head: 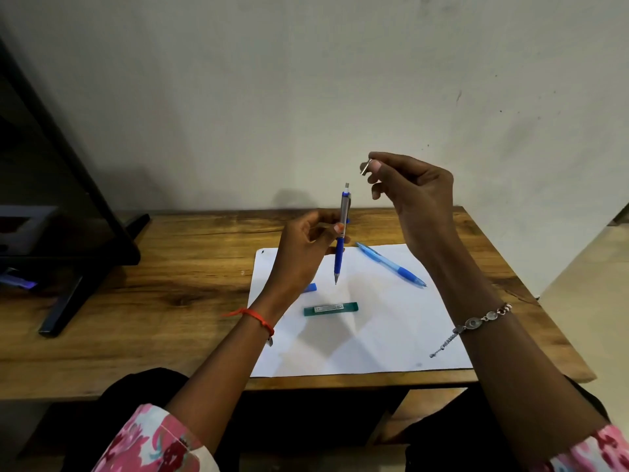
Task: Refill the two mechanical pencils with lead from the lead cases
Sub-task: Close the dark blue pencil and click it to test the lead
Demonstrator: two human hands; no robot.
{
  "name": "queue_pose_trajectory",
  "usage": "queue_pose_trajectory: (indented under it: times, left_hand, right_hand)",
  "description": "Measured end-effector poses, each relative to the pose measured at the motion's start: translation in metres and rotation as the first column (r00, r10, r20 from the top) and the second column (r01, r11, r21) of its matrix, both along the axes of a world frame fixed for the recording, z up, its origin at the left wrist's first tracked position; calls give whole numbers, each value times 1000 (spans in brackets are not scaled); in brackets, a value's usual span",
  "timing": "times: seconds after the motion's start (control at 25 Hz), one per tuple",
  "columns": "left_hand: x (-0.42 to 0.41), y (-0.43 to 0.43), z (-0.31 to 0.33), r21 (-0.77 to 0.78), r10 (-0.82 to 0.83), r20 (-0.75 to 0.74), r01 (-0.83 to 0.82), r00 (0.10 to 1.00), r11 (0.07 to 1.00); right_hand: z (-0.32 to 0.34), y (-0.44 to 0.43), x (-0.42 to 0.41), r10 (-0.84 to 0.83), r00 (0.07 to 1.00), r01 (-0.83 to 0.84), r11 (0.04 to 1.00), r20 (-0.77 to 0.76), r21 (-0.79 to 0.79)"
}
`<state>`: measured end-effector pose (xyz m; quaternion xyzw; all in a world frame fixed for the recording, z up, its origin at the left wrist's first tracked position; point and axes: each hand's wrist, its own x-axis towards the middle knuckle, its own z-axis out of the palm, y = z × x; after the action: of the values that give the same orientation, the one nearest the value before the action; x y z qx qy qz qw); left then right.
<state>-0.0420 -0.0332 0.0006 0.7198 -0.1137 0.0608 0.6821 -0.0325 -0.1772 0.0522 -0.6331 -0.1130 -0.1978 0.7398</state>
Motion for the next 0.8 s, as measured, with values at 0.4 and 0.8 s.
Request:
queue_pose_trajectory:
  times: [0.4, 0.8]
  left_hand:
    - [2, 2, -1, 17, -17, 1, 17, 1000, 1000]
    - [2, 0, -2, 39, -18, -15, 18, 1000, 999]
  right_hand:
    - [1, 6, -3, -97, 992, 115, 949, 78, -292]
    - [-3, 3, 1, -65, 996, 81, 933, 57, -349]
